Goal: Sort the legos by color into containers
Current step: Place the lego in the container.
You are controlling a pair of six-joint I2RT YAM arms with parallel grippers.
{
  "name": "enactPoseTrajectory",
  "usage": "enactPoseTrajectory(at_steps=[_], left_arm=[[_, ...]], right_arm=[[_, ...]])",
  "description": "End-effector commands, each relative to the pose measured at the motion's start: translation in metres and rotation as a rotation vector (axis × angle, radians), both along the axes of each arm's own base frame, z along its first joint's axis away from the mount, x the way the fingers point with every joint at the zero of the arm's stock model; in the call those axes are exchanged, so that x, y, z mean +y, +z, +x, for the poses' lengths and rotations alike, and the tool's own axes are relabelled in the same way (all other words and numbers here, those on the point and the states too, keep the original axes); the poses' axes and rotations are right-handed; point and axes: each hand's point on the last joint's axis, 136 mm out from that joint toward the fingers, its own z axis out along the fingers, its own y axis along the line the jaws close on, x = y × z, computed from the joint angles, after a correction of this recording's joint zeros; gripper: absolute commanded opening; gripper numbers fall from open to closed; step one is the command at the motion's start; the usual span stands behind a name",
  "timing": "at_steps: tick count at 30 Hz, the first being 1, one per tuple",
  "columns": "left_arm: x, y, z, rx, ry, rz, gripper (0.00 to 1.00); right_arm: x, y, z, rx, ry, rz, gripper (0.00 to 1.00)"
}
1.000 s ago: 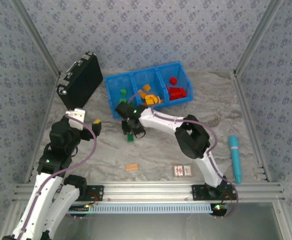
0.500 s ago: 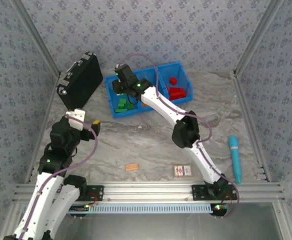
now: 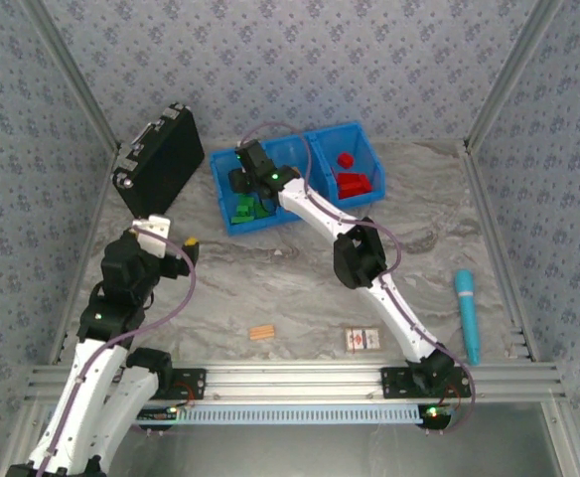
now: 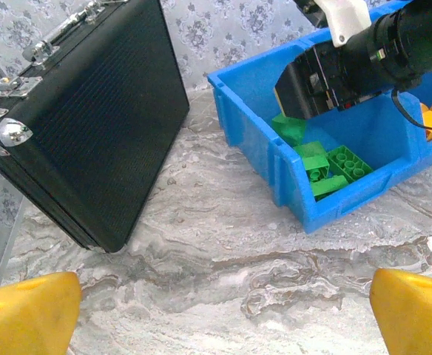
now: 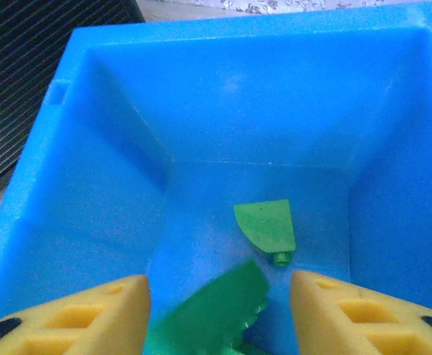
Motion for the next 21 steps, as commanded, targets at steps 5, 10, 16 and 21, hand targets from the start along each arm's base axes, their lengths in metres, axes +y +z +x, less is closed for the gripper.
enactPoseTrajectory(at_steps=[5, 10, 16, 21], left_arm=[[-0.001, -0.003, 0.007, 0.015, -0.003, -0.004, 1.0], [-0.009, -0.023, 0.028, 0.086, -0.008, -0.026, 1.0], [0.0, -0.015, 0.045, 0.019, 0.027, 0.052, 1.0], [0.047, -0.007, 0.06, -0.157, 0.211, 0.025, 1.0]], right_arm=[[0.012, 0.041, -0.013, -0.076, 0.064, 0.003, 0.6], [0.024, 0.105, -0.052, -0.221, 0.261, -0.047, 0.92], [-0.012, 0.164, -0.114, -0.356, 0.41, -0.111, 0.99], [-0.096, 0.164, -0.138, -0.427, 0.311, -0.22, 0.99]])
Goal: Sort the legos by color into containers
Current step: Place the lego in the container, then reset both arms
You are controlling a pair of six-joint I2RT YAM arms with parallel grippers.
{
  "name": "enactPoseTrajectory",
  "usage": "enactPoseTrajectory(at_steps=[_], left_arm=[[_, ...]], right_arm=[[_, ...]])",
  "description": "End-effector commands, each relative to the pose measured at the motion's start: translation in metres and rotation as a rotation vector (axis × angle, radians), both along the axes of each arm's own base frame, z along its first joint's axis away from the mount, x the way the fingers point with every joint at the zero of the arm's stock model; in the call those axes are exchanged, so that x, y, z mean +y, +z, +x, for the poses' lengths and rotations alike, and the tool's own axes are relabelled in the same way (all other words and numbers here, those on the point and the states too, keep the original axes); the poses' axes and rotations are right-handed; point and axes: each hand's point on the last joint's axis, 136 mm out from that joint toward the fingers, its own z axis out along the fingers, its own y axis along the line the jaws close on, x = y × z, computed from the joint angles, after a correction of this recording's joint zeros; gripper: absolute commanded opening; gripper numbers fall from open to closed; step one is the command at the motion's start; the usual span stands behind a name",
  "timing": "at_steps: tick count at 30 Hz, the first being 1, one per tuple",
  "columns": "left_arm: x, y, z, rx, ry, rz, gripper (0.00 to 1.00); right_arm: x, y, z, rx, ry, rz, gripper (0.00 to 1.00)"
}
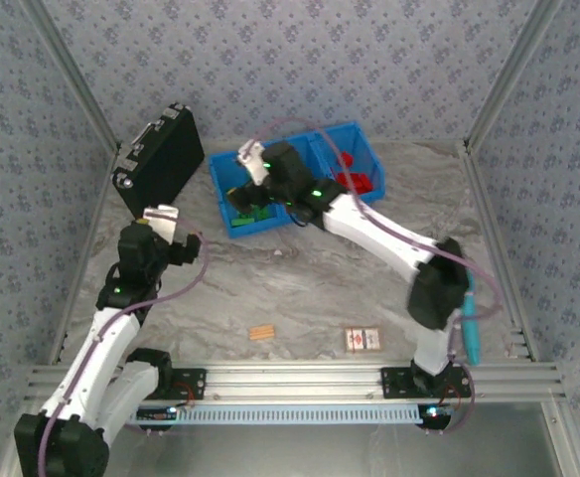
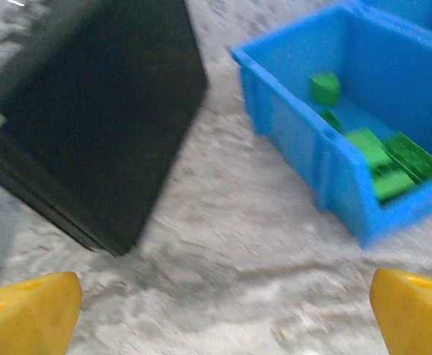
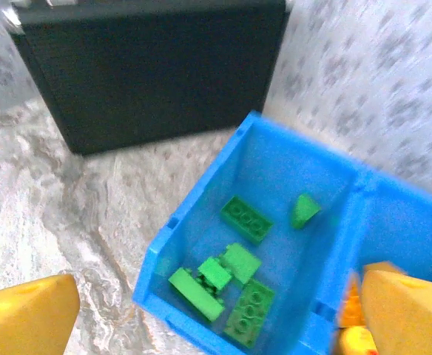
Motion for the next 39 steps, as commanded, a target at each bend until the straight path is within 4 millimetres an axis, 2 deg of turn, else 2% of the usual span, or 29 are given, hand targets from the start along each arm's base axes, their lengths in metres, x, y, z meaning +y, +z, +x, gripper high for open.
enactPoseTrajectory(at_steps=[1, 3, 4, 6, 8, 10, 14, 20, 23, 26, 33, 39], left_arm=[[0.041, 0.015, 0.015, -0.146, 0.168, -0.057, 1.0], [0.059, -0.011, 0.018, -0.133, 0.215, -0.112, 1.0], [0.071, -0.018, 0.022, -0.145, 0.263, -0.154, 1.0], [0.082, -0.032, 0.032, -0.143, 0.281, -0.25, 1.0], [0.079, -0.044, 0.043, -0.105, 0.244, -0.309, 1.0], [0.066, -0.051, 0.052, -0.105, 0.169, -0.32, 1.0], [0.069, -0.079, 0.058, -0.109, 0.211, -0.331, 1.0], [0.033, -0.111, 0.073, -0.08, 0.13, -0.171, 1.0], [0.034, -0.121, 0.078, -0.027, 0.154, -0.145, 1.0], [0.034, -0.121, 0.082, -0.019, 0.152, -0.154, 1.0], [0.041, -0.123, 0.087, 0.008, 0.161, -0.194, 1.0], [0.041, -0.122, 0.087, 0.009, 0.161, -0.194, 1.0]], right_arm=[[-0.066, -0.002, 0.008, -0.098, -0.133, -0.062, 0.99], [-0.118, -0.013, 0.006, -0.104, -0.297, -0.05, 0.99], [-0.146, -0.025, -0.002, -0.109, -0.36, -0.044, 0.99], [-0.185, -0.046, -0.02, -0.111, -0.443, -0.016, 0.99], [-0.219, -0.059, -0.035, -0.105, -0.53, 0.009, 0.99], [-0.246, -0.077, -0.054, -0.104, -0.604, 0.005, 0.99], [-0.28, -0.09, -0.079, -0.131, -0.696, 0.04, 0.99], [-0.326, -0.11, -0.1, -0.135, -0.852, 0.053, 0.99], [-0.339, -0.109, -0.106, -0.149, -0.869, 0.111, 0.99], [-0.353, -0.109, -0.112, -0.156, -0.899, 0.138, 0.99], [-0.407, -0.135, -0.105, -0.134, -1.065, 0.203, 0.99], [-0.444, -0.162, -0.083, -0.088, -1.136, 0.219, 0.99]])
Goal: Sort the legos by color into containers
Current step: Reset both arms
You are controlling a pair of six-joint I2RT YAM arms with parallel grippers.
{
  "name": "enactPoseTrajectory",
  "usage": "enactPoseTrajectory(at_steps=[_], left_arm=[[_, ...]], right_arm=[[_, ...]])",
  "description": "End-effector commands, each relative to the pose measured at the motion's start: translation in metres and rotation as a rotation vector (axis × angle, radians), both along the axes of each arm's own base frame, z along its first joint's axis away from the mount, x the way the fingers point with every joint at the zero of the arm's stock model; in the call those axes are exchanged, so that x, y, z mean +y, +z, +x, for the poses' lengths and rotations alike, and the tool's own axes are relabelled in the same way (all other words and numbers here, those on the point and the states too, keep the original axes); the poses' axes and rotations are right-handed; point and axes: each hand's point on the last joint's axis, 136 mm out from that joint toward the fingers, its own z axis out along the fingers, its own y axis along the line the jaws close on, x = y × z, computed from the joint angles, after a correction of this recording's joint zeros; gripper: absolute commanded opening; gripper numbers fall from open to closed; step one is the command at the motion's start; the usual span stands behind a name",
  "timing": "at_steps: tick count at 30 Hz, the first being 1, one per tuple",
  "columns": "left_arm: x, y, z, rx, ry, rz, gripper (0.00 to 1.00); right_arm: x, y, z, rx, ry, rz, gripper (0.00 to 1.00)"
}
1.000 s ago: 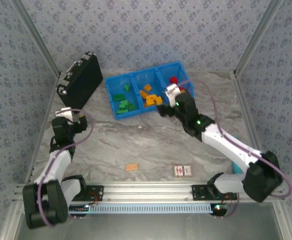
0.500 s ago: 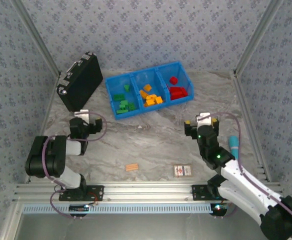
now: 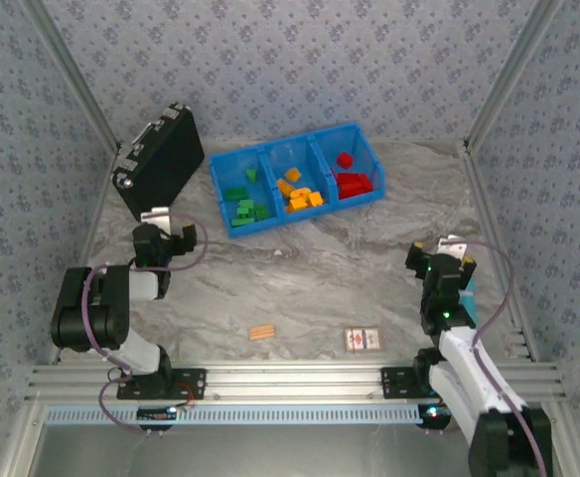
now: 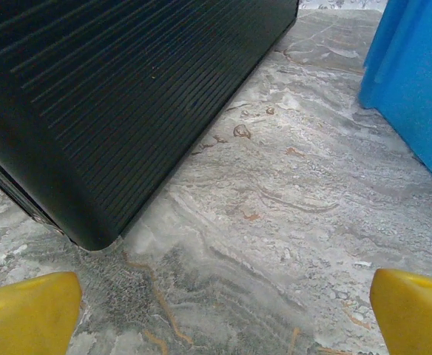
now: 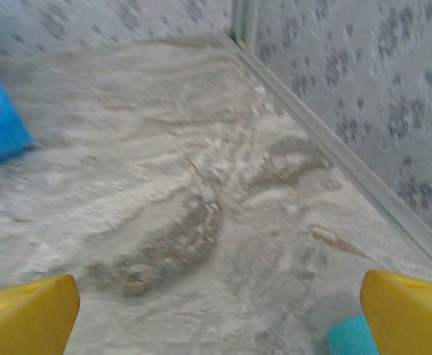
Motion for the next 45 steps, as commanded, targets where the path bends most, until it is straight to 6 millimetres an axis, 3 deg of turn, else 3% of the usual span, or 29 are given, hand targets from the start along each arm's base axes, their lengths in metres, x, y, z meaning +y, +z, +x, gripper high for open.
enactPoseTrajectory(at_steps=[1, 4, 9, 12, 13, 15, 18, 45], left_arm=[[-0.002, 0.006, 0.004, -0.019, -0.013, -0.011, 1.0], [-0.002, 0.006, 0.004, -0.019, -0.012, -0.01, 1.0], [-0.002, 0.006, 0.004, -0.019, -0.01, -0.007, 1.0], [-0.002, 0.006, 0.004, -0.019, -0.011, -0.007, 1.0], [-0.002, 0.006, 0.004, -0.019, -0.01, -0.006, 1.0], [-0.002, 0.006, 0.004, -0.018, -0.011, -0.006, 1.0], [-0.002, 0.006, 0.004, -0.018, -0.011, -0.006, 1.0], [-0.002, 0.006, 0.004, -0.02, -0.015, -0.014, 1.0]], right_arm=[[0.003, 0.007, 0.027, -0.068, 0.07, 0.061, 0.99], [0.009, -0.005, 0.046, -0.058, 0.106, 0.059, 0.99], [0.024, -0.005, 0.085, -0.054, 0.214, -0.04, 0.99], [0.046, -0.025, 0.102, -0.004, 0.32, -0.062, 0.99], [0.05, -0.034, 0.103, 0.012, 0.343, -0.064, 0.99], [0.044, -0.033, 0.1, -0.011, 0.322, -0.043, 0.99], [0.05, -0.037, 0.104, 0.02, 0.371, -0.019, 0.99], [0.047, -0.037, 0.105, 0.024, 0.368, -0.007, 0.99]])
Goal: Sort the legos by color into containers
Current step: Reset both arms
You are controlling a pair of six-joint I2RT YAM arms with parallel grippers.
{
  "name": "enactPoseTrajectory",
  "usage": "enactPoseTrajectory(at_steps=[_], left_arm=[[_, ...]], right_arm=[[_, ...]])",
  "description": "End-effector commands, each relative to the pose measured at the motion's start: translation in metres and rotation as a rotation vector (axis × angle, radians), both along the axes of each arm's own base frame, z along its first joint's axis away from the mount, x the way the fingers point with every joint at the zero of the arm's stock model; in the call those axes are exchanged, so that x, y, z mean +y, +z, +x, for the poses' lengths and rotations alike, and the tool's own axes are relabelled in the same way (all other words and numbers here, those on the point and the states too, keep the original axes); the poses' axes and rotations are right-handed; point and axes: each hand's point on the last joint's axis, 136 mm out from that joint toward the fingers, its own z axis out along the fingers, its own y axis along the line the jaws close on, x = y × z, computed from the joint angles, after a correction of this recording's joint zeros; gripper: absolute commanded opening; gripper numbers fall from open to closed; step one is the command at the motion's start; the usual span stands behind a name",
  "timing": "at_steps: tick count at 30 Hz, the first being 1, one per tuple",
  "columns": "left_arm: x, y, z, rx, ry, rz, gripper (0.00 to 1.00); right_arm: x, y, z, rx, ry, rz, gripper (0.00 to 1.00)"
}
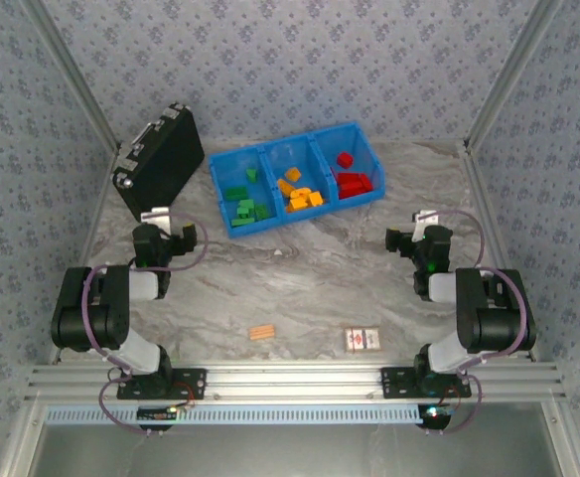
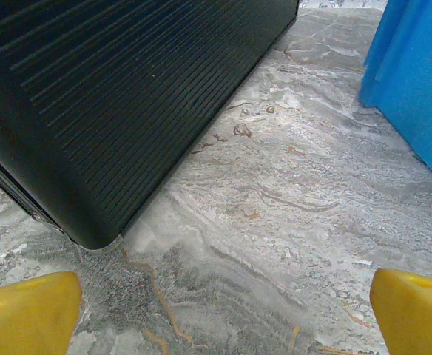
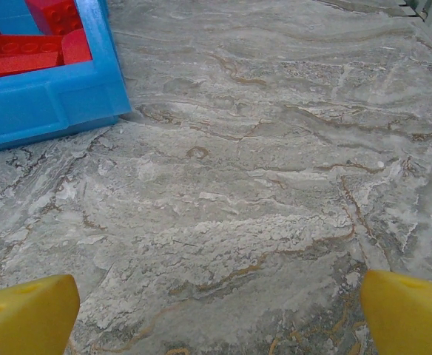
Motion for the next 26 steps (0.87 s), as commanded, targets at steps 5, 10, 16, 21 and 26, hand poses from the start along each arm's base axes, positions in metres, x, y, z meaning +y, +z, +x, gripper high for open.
enactPoseTrajectory(at_steps=[5, 10, 16, 21, 26], left_arm=[[-0.0046, 0.0069, 0.0037, -0.021, -0.006, 0.016, 1.0], [-0.0041, 0.0069, 0.0039, -0.02, -0.006, 0.014, 1.0], [-0.0039, 0.0069, 0.0039, -0.02, -0.006, 0.011, 1.0], [-0.0039, 0.0069, 0.0039, -0.02, -0.006, 0.011, 1.0], [-0.0038, 0.0066, 0.0039, -0.019, -0.007, 0.011, 1.0]], right_arm=[[-0.0004, 0.0087, 0.007, -0.031, -0.001, -0.025, 0.99], [-0.0012, 0.0084, 0.0069, -0.029, 0.001, -0.017, 0.99], [-0.0012, 0.0084, 0.0073, -0.028, 0.002, -0.015, 0.99], [-0.0014, 0.0071, 0.0087, -0.019, 0.004, -0.011, 0.99], [-0.0023, 0.0081, 0.0076, -0.026, 0.002, -0.006, 0.99]])
